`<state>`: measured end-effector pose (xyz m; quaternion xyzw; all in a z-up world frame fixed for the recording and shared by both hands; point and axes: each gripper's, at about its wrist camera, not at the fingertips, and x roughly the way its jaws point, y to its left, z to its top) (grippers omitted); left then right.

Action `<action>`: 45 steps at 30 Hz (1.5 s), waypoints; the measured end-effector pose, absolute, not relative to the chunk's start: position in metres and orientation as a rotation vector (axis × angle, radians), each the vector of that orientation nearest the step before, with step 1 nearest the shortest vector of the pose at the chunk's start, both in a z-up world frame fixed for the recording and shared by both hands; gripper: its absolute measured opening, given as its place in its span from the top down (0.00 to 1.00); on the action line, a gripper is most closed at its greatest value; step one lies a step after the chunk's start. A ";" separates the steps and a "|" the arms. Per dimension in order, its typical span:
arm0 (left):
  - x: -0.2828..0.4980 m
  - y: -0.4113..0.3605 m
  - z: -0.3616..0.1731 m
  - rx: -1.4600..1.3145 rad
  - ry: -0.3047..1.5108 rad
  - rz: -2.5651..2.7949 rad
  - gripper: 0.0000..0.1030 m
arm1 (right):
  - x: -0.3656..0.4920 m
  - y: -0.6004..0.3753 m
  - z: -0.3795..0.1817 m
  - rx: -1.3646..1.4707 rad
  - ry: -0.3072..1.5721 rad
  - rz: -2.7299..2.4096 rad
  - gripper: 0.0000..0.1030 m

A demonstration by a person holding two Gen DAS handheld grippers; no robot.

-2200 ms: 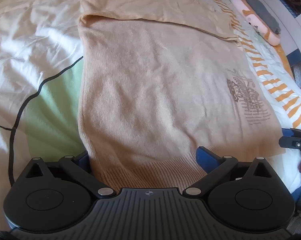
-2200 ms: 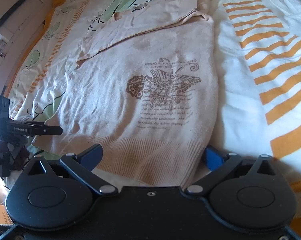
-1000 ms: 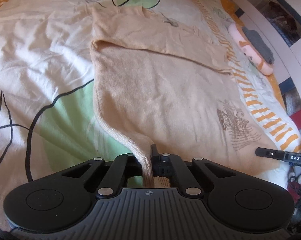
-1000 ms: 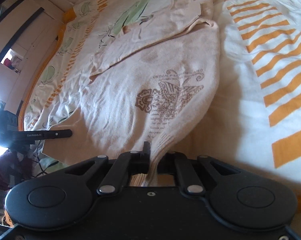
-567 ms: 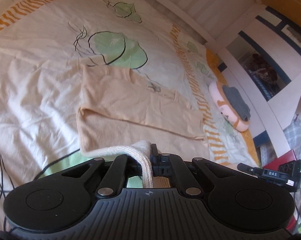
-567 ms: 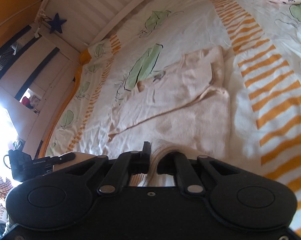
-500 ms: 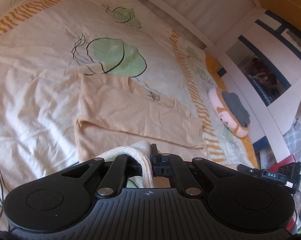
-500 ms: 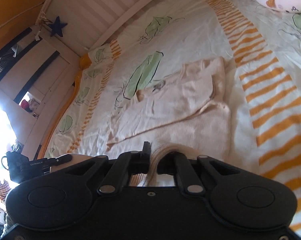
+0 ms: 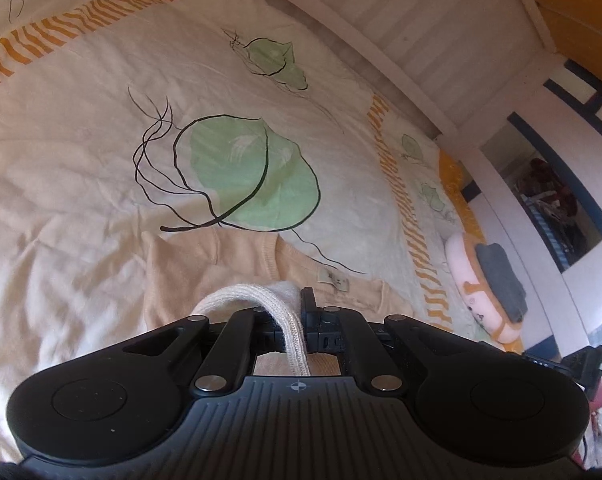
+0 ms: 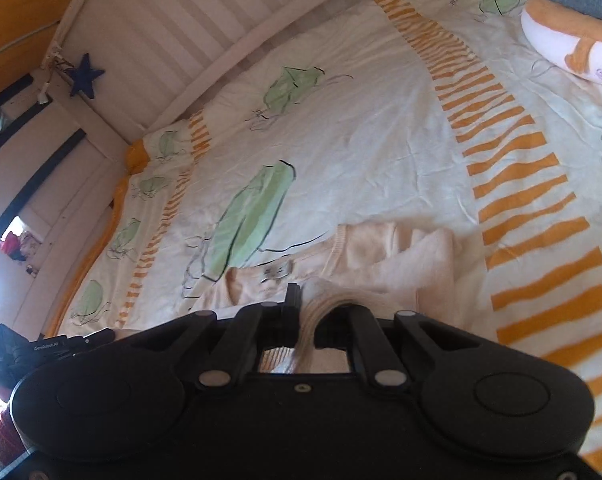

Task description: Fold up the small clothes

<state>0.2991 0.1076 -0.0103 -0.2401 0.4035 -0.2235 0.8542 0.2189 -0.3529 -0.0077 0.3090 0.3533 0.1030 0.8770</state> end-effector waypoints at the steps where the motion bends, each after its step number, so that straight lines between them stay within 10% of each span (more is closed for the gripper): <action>1: 0.305 0.108 -0.015 -0.509 0.859 -0.463 0.97 | 0.226 -0.353 -0.013 0.648 0.750 0.209 0.89; 14: 0.357 0.103 -0.079 -0.552 0.962 -0.379 0.92 | 0.276 -0.361 -0.068 0.641 0.874 0.150 0.85; 18: 0.359 0.102 -0.077 -0.531 0.929 -0.370 0.21 | 0.278 -0.366 -0.079 0.673 0.872 0.156 0.84; 21: 0.358 0.097 -0.066 -0.457 0.889 -0.331 0.12 | 0.278 -0.364 -0.074 0.633 0.847 0.163 0.73; 23: 0.353 0.087 -0.055 -0.307 0.842 -0.276 0.08 | 0.277 -0.362 -0.068 0.596 0.816 0.163 0.39; 25: 0.346 0.073 -0.043 -0.139 0.798 -0.246 0.07 | 0.273 -0.358 -0.059 0.552 0.769 0.160 0.22; 33: 0.306 0.007 -0.034 0.122 0.801 -0.535 0.07 | 0.254 -0.316 -0.023 0.225 0.604 0.183 0.22; 45: 0.294 -0.005 -0.079 0.128 1.113 -0.823 0.07 | 0.245 -0.249 -0.048 -0.026 0.837 0.545 0.22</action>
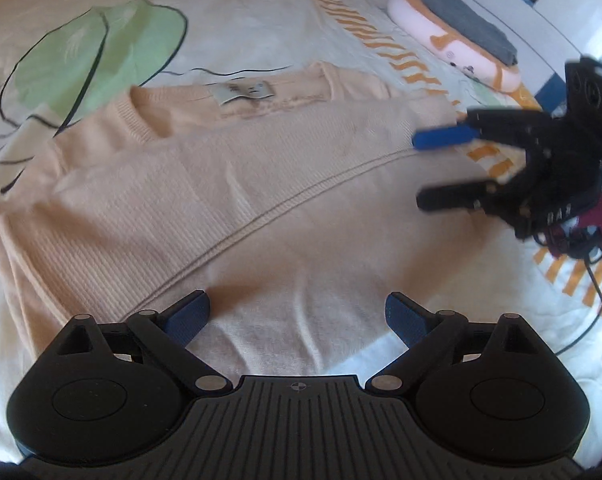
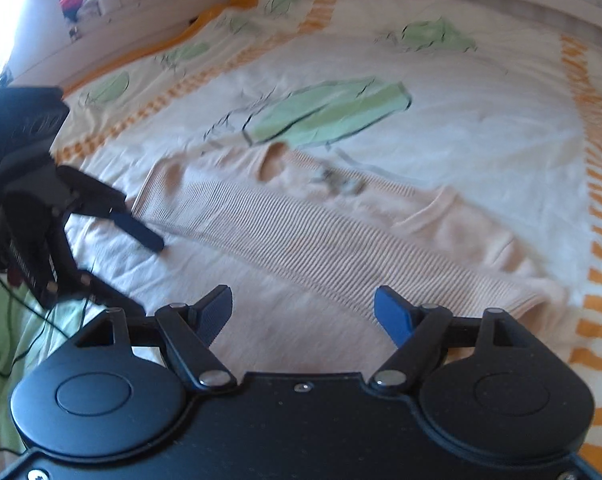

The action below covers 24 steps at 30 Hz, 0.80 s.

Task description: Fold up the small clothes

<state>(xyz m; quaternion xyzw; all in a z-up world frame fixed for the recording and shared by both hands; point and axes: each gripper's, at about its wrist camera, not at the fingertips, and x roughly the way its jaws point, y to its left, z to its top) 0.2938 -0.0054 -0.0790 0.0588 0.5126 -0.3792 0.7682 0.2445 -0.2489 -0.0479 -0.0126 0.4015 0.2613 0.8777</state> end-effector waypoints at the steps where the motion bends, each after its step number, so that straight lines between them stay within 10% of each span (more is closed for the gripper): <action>1: 0.298 -0.001 -0.079 0.109 1.106 -0.803 0.07 | 0.246 -0.248 -0.052 -0.027 0.859 0.545 0.22; 24: 0.361 0.036 -0.077 -0.138 0.892 -0.515 0.07 | 0.250 -0.254 -0.041 -0.051 0.696 0.493 0.22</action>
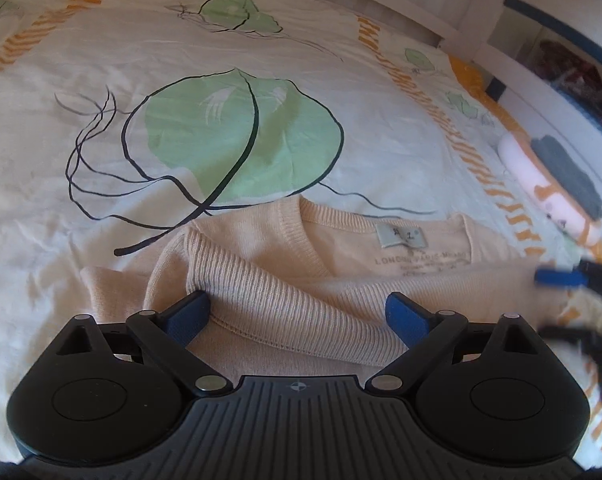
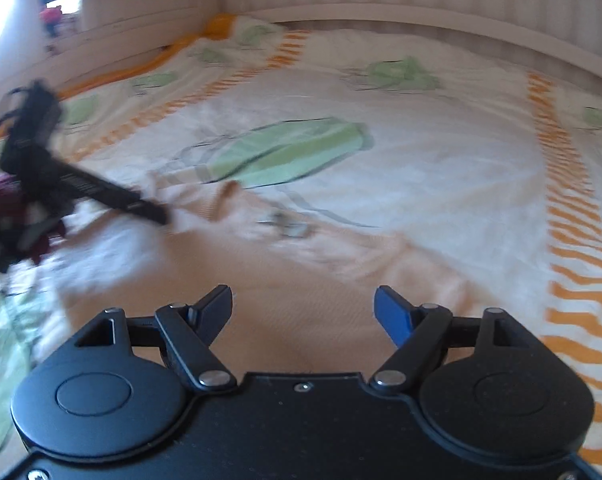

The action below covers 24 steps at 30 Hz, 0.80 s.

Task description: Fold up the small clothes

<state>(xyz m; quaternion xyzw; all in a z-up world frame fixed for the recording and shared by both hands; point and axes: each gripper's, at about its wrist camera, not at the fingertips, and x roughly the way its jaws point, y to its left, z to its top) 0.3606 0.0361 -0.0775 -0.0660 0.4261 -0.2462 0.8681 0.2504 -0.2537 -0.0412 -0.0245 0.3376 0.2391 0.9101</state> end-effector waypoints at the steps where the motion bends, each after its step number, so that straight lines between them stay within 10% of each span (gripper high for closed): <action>1: 0.362 0.039 -0.078 -0.165 0.893 -0.513 0.07 | 0.249 -0.248 -0.042 -0.026 0.705 0.551 0.22; 24: 0.371 0.066 -0.067 -0.356 0.833 -0.437 0.07 | 0.300 -0.268 -0.063 -0.083 0.745 0.239 0.22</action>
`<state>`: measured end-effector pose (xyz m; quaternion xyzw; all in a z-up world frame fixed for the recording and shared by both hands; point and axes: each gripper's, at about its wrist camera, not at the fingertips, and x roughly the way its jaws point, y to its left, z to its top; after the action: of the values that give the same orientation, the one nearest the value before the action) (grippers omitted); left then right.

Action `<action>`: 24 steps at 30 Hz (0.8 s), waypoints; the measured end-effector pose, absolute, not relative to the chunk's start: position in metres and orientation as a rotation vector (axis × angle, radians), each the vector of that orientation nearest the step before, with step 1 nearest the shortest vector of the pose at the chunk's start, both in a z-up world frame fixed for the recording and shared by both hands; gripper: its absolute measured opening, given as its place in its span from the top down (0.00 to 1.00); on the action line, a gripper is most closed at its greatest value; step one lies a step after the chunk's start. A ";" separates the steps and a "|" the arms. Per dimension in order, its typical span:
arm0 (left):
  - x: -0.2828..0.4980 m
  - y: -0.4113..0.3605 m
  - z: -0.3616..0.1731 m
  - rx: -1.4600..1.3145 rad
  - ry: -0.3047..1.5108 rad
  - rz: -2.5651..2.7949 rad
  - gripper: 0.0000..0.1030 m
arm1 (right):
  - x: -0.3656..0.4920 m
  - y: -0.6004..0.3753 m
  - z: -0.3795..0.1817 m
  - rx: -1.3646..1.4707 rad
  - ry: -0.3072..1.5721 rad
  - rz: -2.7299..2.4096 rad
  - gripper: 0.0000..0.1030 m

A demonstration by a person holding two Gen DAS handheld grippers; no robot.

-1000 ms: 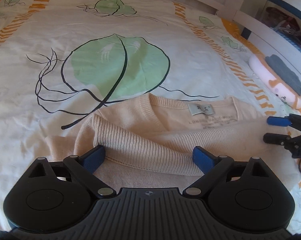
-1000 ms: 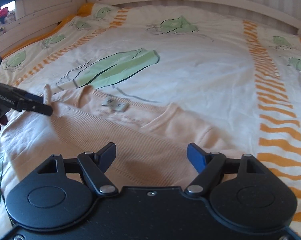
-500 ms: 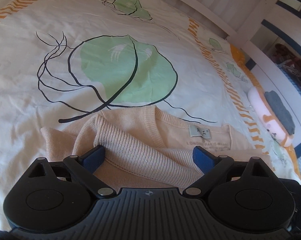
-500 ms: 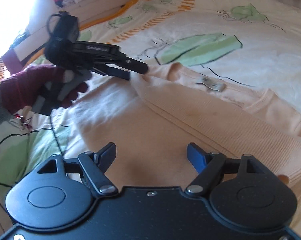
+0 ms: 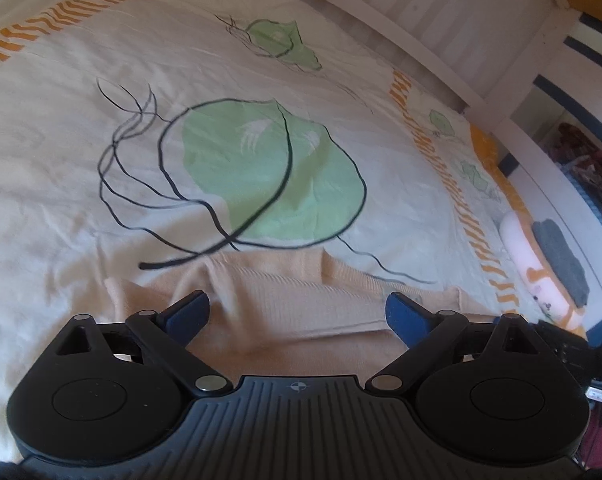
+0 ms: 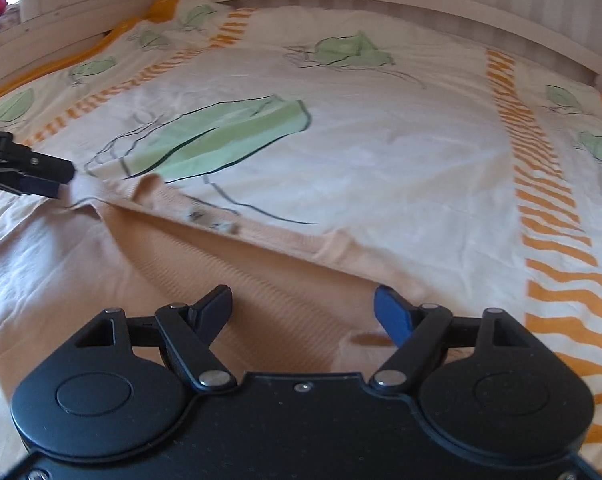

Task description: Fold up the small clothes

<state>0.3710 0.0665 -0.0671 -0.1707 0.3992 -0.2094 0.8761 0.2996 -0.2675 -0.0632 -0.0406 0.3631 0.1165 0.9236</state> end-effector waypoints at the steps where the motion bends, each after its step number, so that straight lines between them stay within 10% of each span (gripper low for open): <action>1: 0.371 0.069 -0.066 -0.366 0.827 -0.426 0.07 | 0.299 -0.271 -0.062 -0.084 0.741 0.220 0.22; 24: 0.359 0.033 -0.079 0.032 0.953 -0.425 0.07 | 0.275 -0.288 -0.070 -0.064 0.848 0.193 0.17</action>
<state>0.3587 0.0334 -0.0793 0.0152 0.4550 -0.2029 0.8669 0.2752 -0.2884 -0.0703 -0.0309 0.4105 0.0937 0.9065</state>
